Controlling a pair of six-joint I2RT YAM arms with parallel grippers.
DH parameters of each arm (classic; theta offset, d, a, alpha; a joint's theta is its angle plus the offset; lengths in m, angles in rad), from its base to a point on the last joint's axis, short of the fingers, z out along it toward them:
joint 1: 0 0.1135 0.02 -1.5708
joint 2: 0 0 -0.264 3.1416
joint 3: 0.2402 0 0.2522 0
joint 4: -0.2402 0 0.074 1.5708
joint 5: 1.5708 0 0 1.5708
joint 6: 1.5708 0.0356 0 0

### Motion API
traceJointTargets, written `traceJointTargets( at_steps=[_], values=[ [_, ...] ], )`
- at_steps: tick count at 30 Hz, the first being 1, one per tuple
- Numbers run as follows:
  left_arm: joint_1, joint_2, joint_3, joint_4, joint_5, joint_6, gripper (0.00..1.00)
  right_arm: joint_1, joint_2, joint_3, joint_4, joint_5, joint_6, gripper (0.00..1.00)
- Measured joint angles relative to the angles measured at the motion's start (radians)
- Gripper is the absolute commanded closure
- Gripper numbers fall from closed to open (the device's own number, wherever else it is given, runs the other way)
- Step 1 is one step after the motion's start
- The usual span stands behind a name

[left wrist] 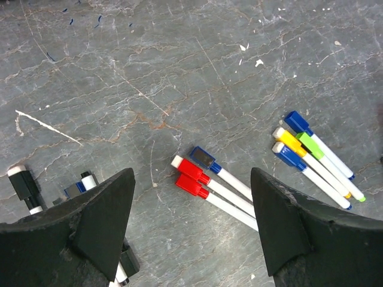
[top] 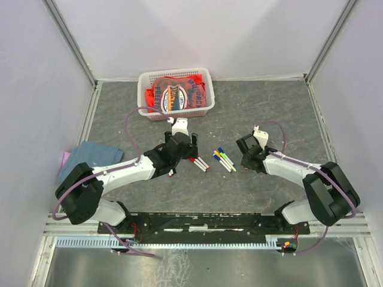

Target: Open the pen caps

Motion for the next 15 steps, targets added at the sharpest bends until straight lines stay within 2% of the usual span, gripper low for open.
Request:
traceJointTargets(
  at_steps=[7,15],
  values=[
    [0.0,0.0,0.055,-0.04,0.04,0.0,0.09,0.004,-0.023,-0.023,0.02,-0.008,0.005,0.99],
    [0.0,0.016,0.163,-0.084,0.156,-0.018,0.07,0.035,-0.108,-0.049,-0.002,-0.053,-0.035,0.99]
  ],
)
